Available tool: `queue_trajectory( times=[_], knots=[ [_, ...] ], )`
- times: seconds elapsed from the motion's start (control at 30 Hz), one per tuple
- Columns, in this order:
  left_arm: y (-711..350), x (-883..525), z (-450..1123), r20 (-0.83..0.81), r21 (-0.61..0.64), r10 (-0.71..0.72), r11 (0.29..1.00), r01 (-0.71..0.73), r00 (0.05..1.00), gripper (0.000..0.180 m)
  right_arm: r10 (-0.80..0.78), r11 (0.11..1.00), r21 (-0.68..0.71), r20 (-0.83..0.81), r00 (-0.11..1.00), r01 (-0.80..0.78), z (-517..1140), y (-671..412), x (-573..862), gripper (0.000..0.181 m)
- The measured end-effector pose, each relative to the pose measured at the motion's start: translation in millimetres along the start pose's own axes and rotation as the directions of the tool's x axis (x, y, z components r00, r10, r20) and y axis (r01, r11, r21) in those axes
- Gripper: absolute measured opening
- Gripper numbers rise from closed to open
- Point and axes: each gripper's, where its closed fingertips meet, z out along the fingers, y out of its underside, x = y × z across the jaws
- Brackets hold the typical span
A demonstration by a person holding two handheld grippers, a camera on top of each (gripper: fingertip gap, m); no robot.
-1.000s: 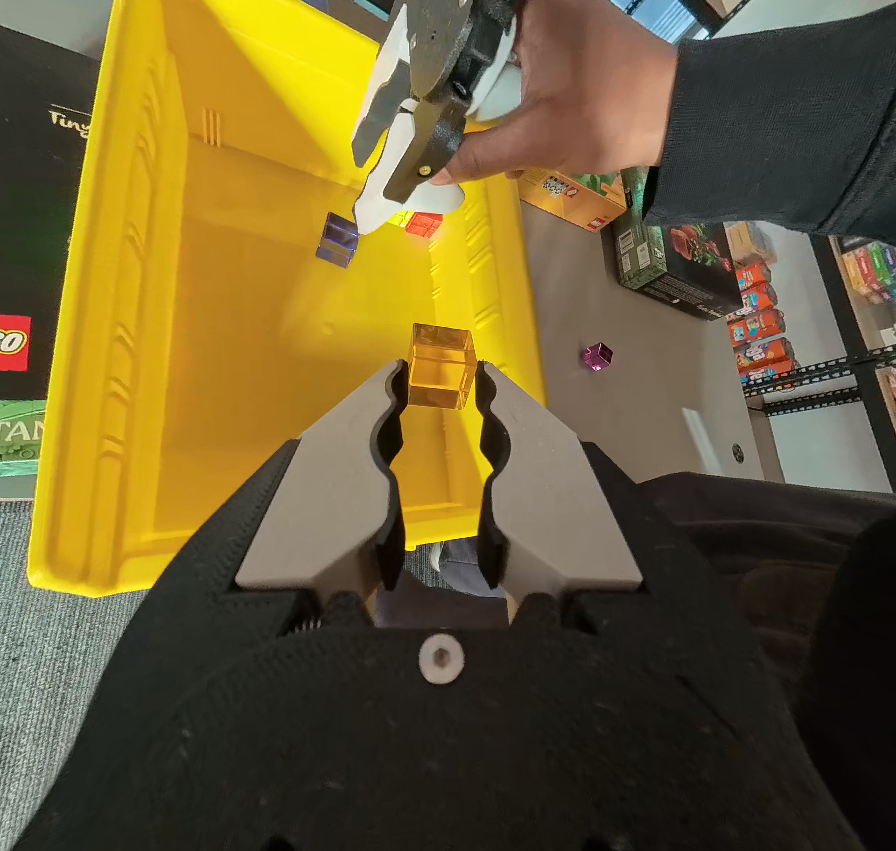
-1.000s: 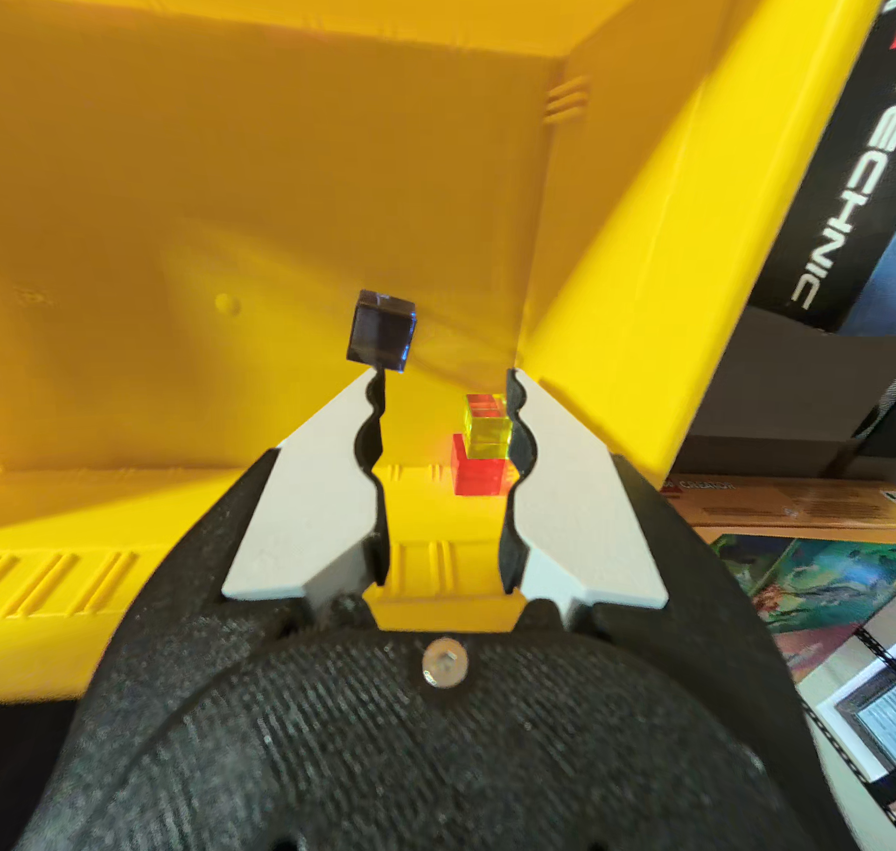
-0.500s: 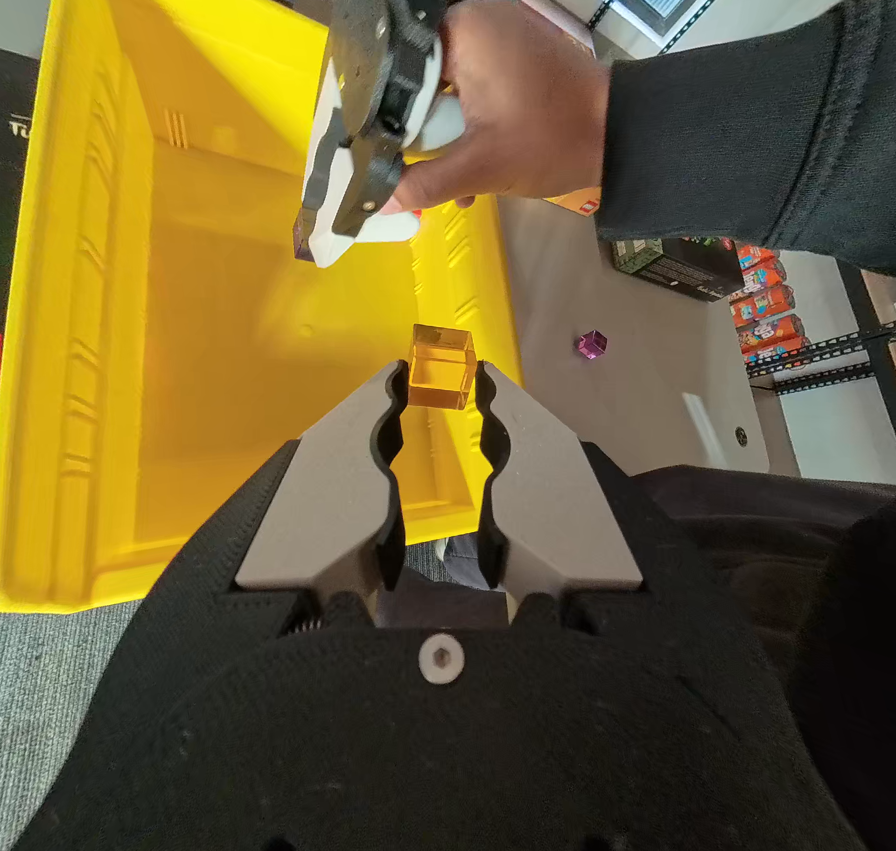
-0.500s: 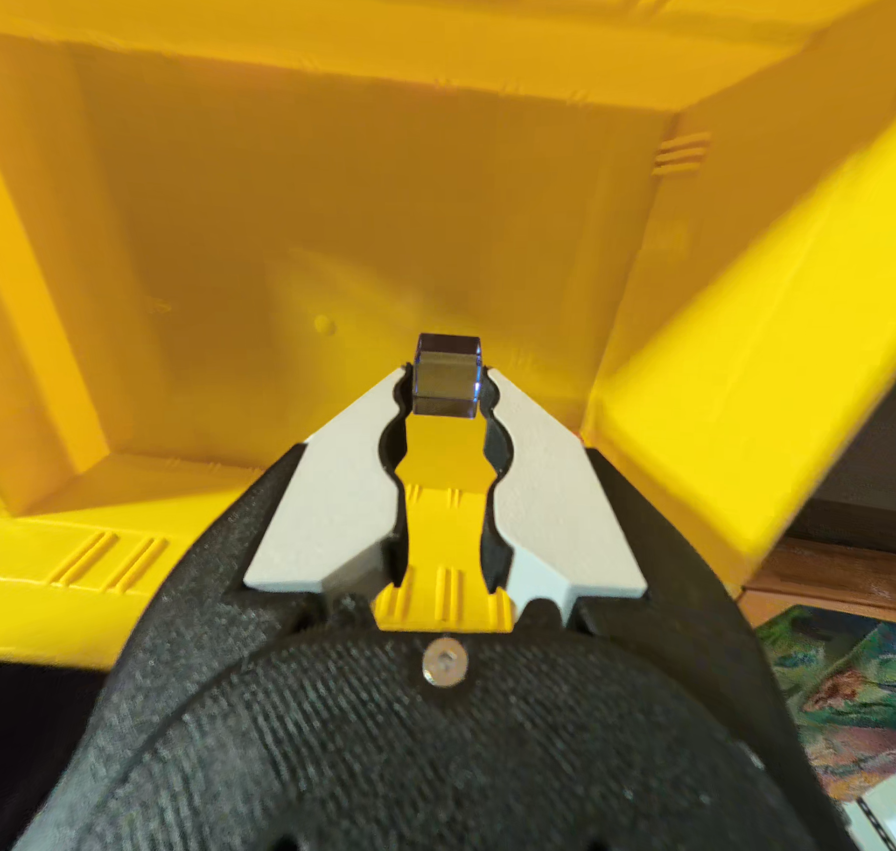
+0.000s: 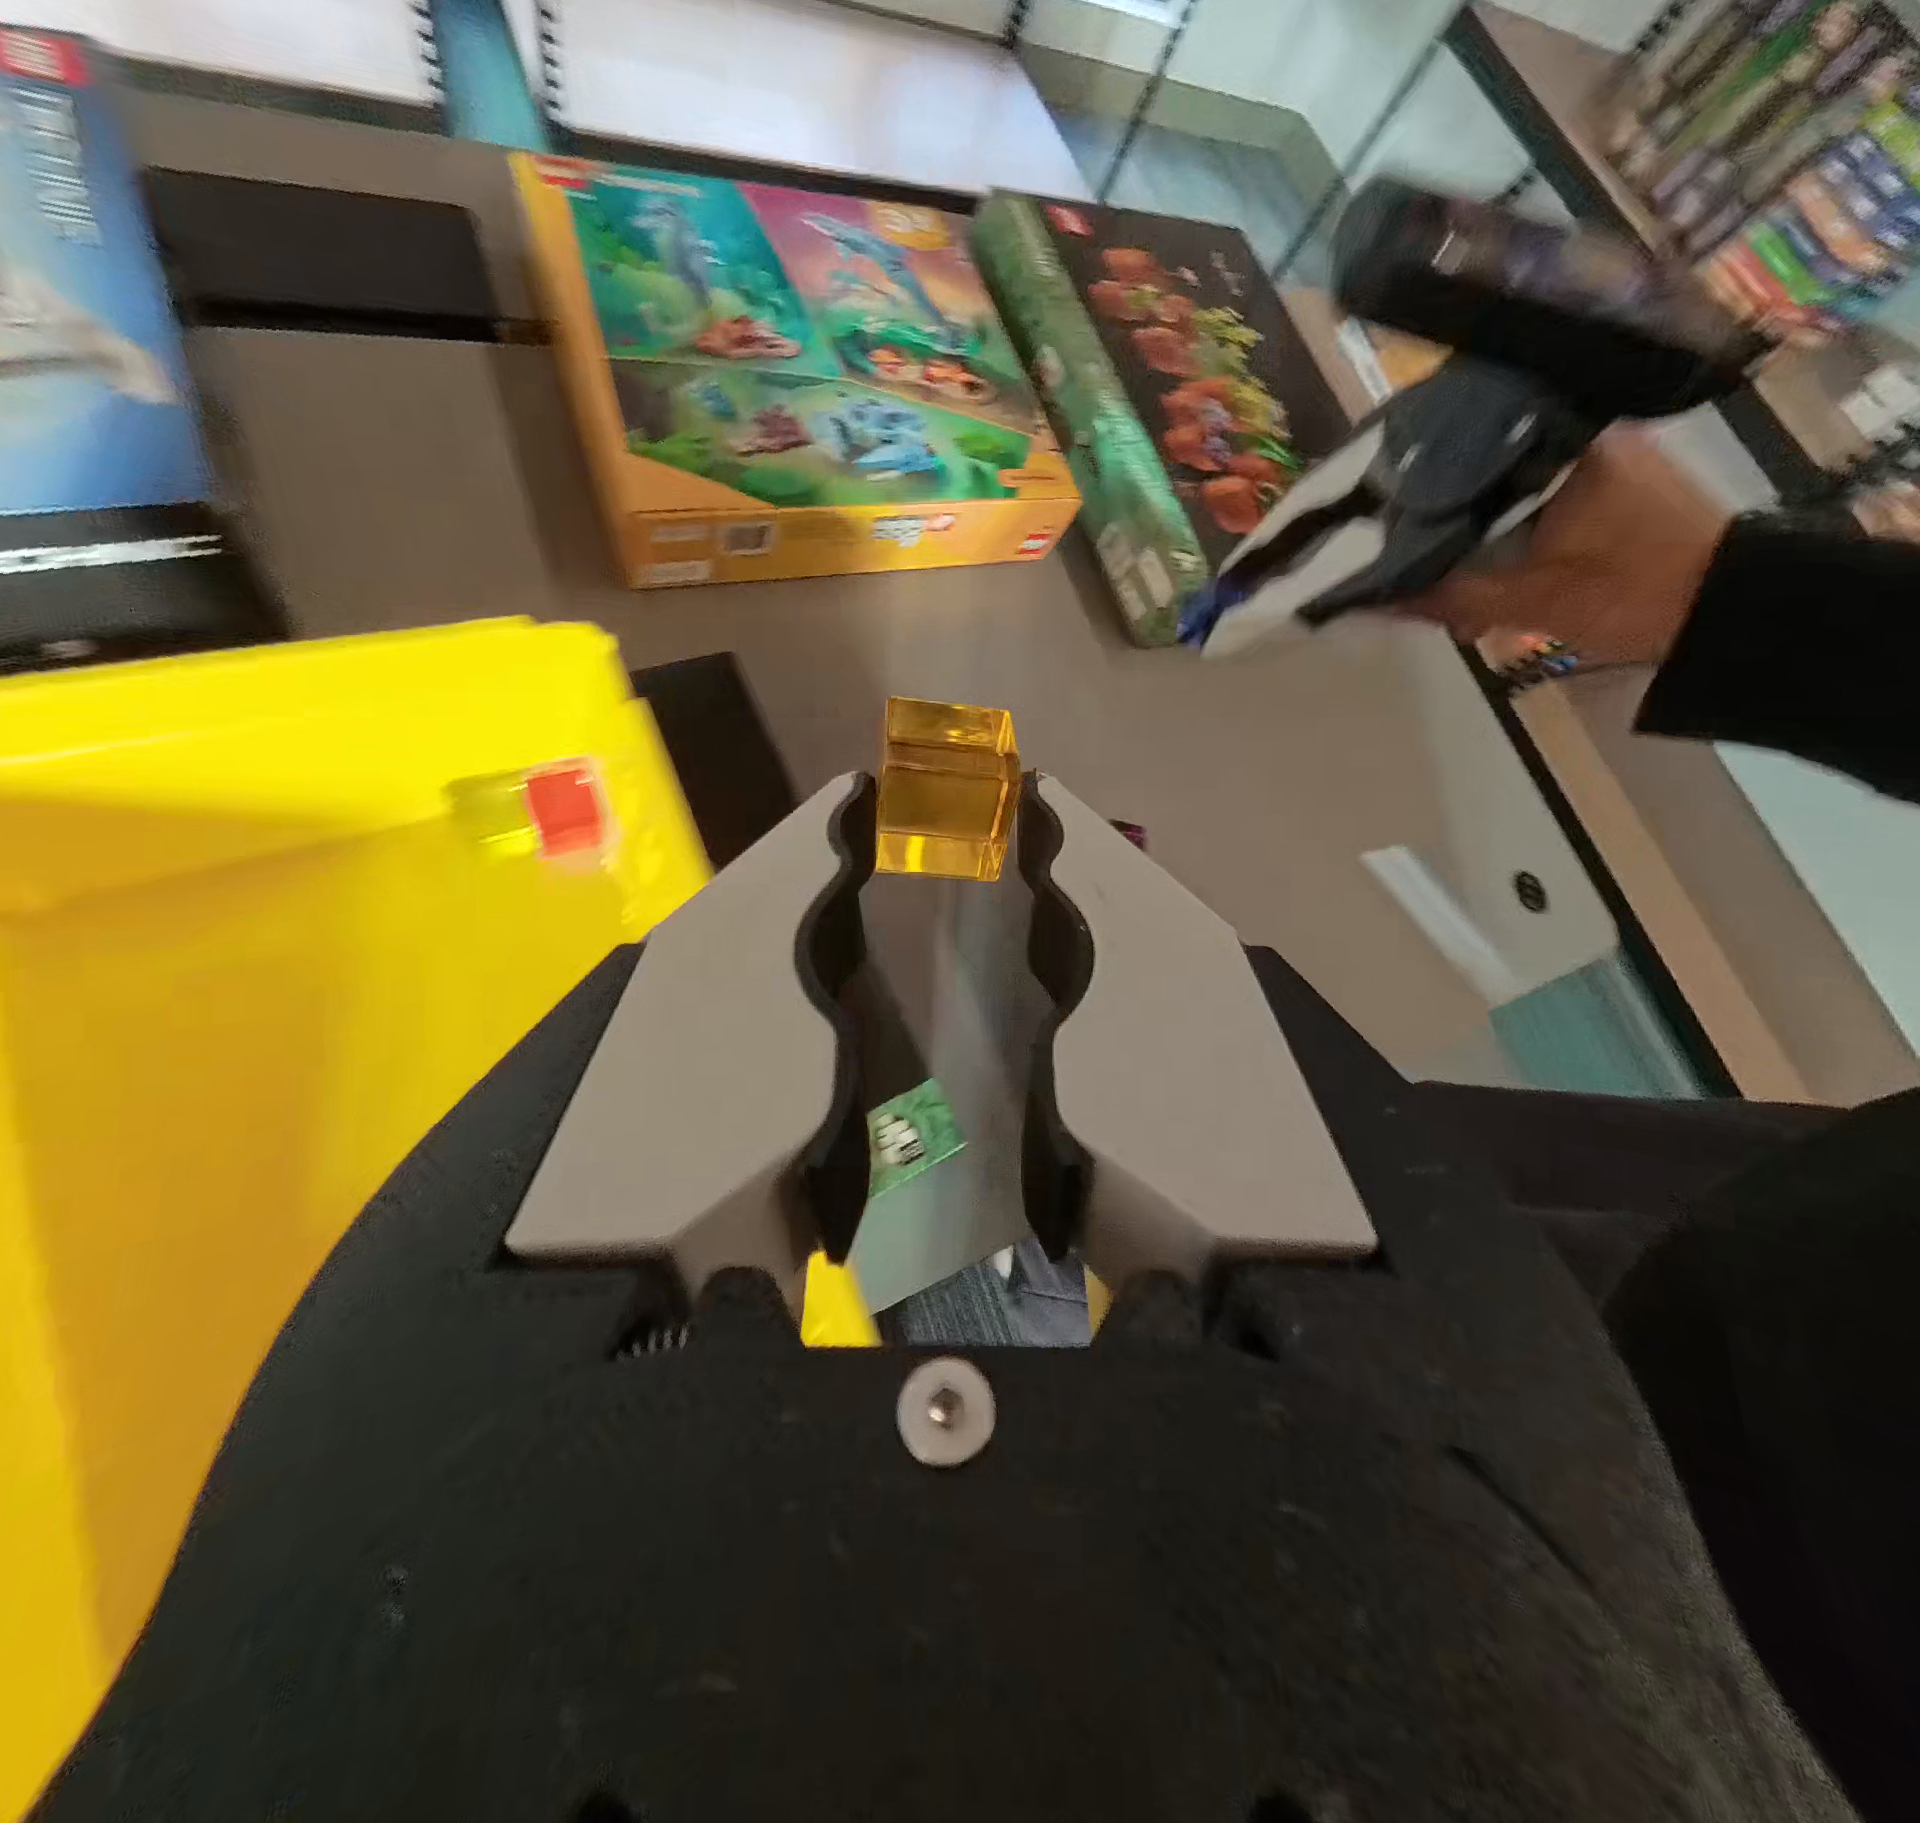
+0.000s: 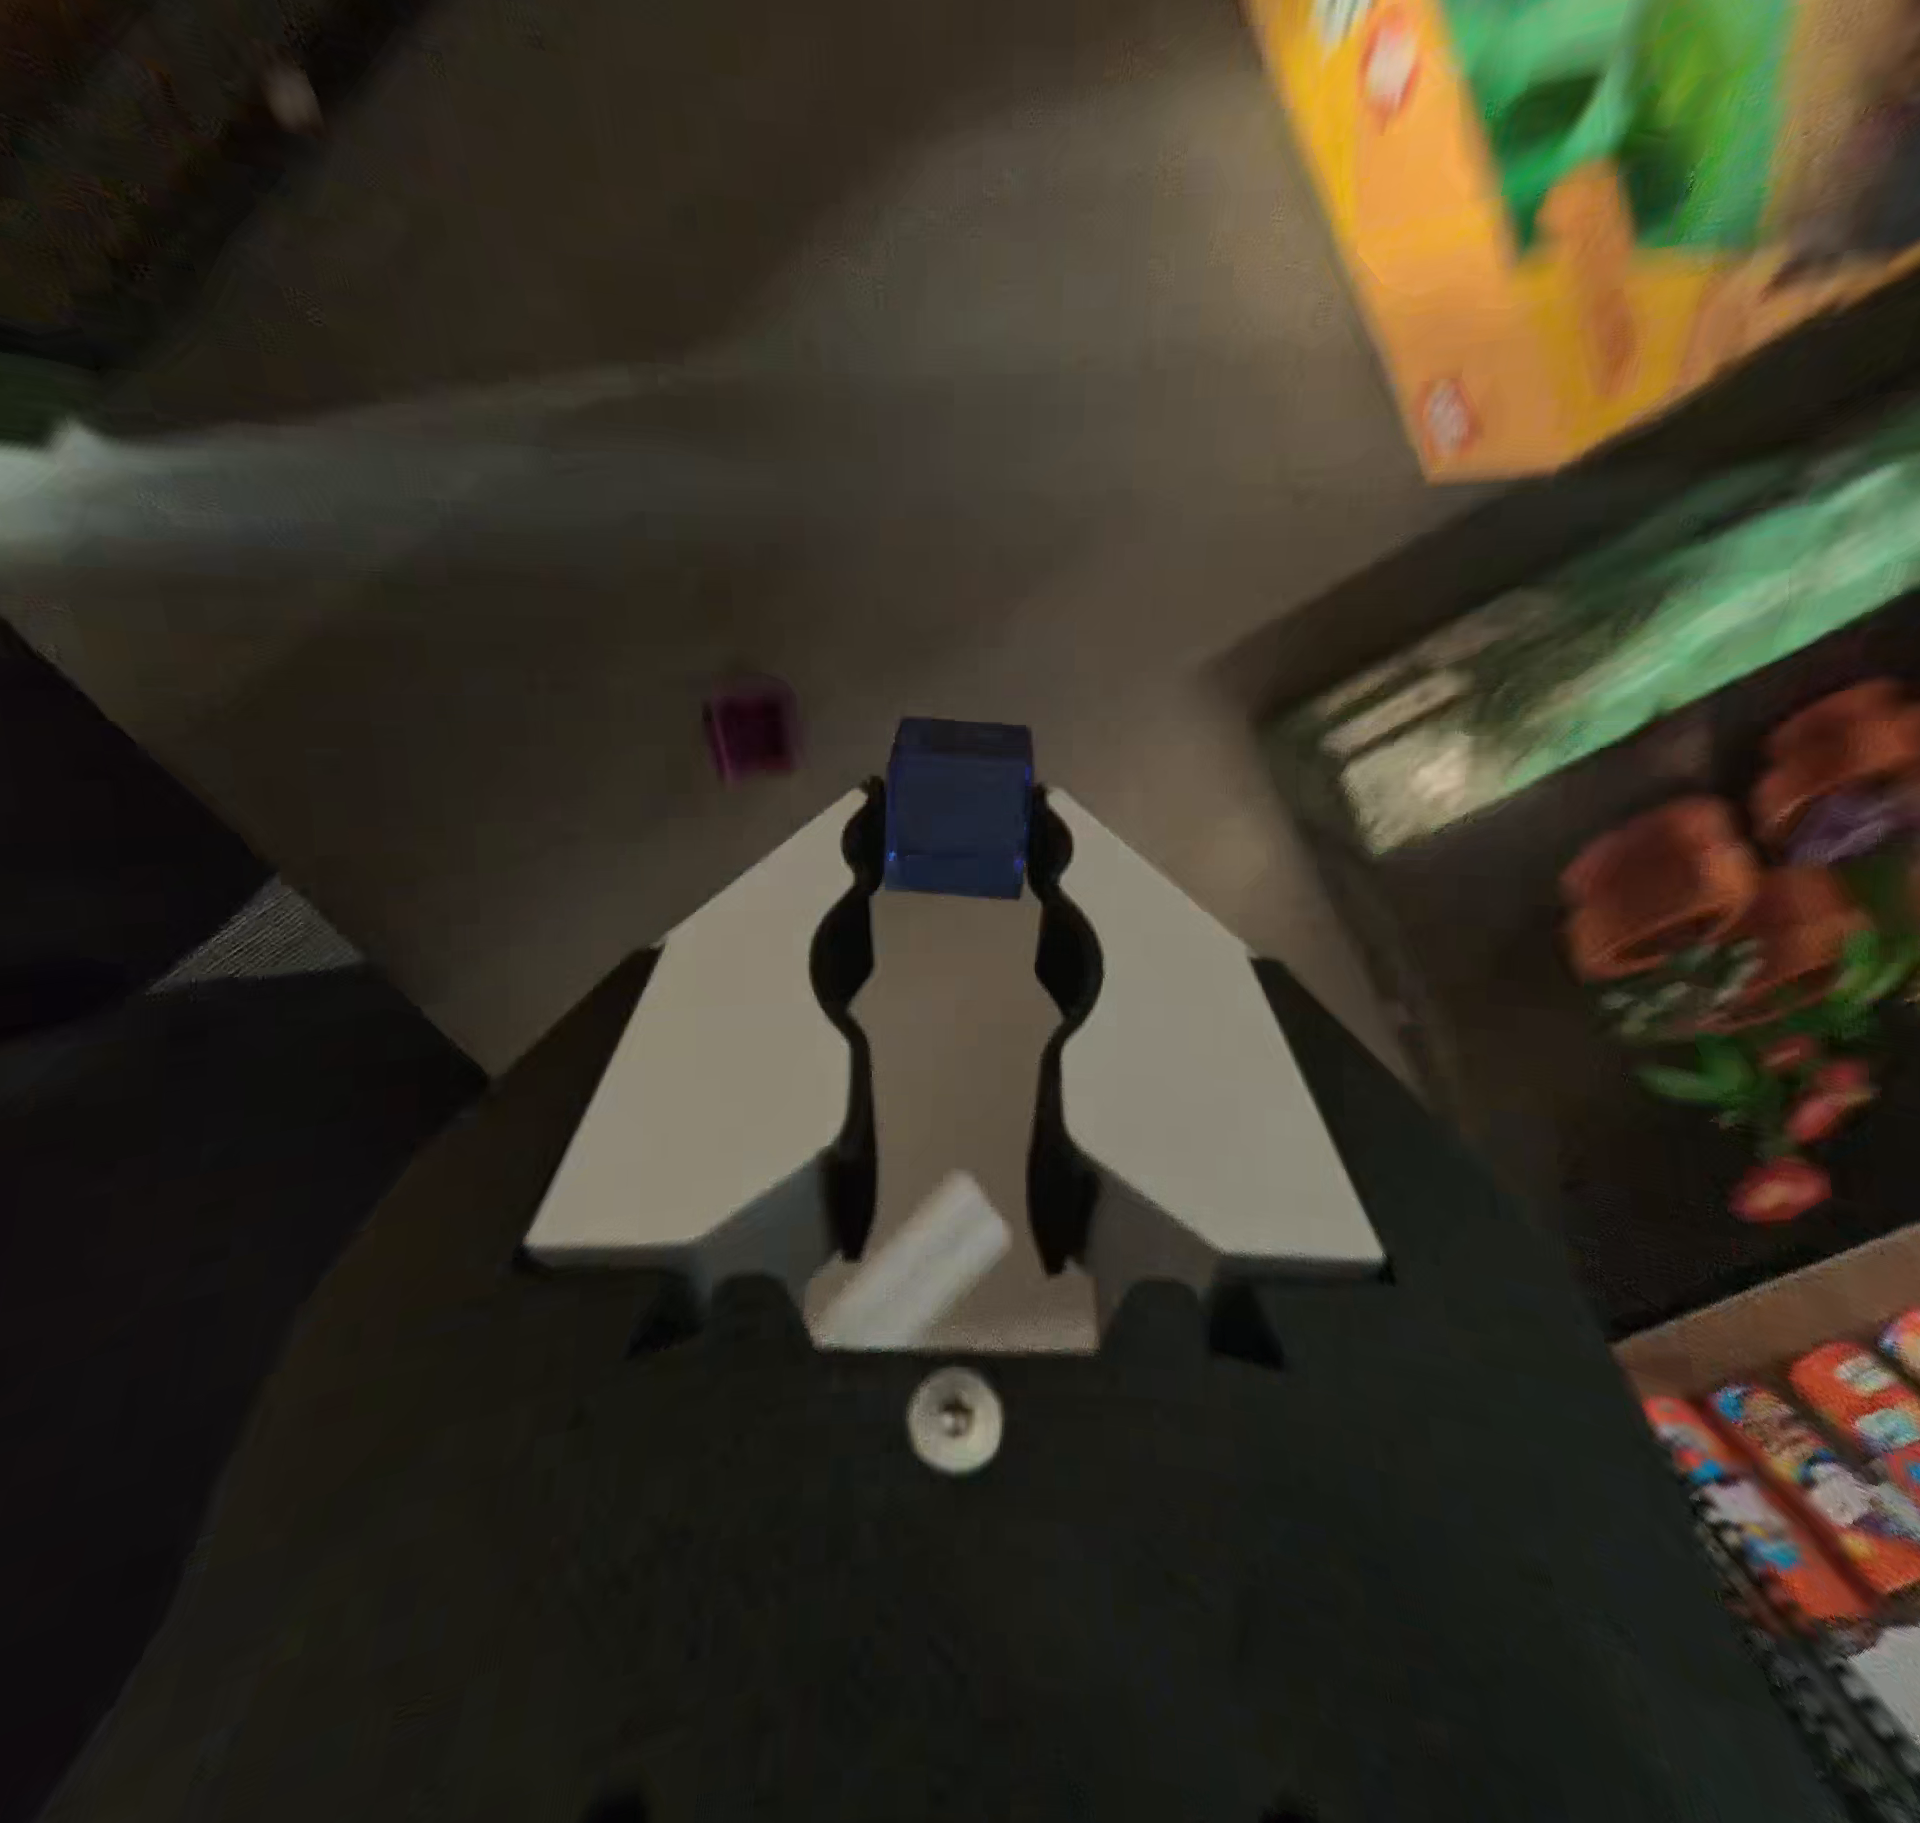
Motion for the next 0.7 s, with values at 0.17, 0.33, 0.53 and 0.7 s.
queue_trajectory(
  times=[0.17, 0.33, 0.53, 0.7],
  knots=[
    [2, 49, 43, -0.050, -0.096, 0.087, 0.991, -0.091, 0.995, 0.024, 0.031, 0.996, -0.088, 0.118, 0.992, -0.021, 48, 90, -39, 0.025],
    [25, 78, 70, -0.092, -0.195, 0.050, 0.978, -0.068, 0.994, 0.024, -0.053, 0.999, -0.006, 0.176, 0.983, 0.054, 74, 72, -69, 0.025],
    [17, 79, 70, -0.034, -0.193, 0.055, 0.979, -0.060, 0.998, 0.024, -0.108, 0.994, 0.044, 0.175, 0.979, 0.101, 78, 51, -70, 0.025],
    [25, 81, 68, -0.033, -0.197, 0.000, 0.980, -0.006, 0.999, 0.023, -0.115, 0.993, 0.034, 0.177, 0.977, 0.111, 85, 48, -67, 0.025]
  ],
)
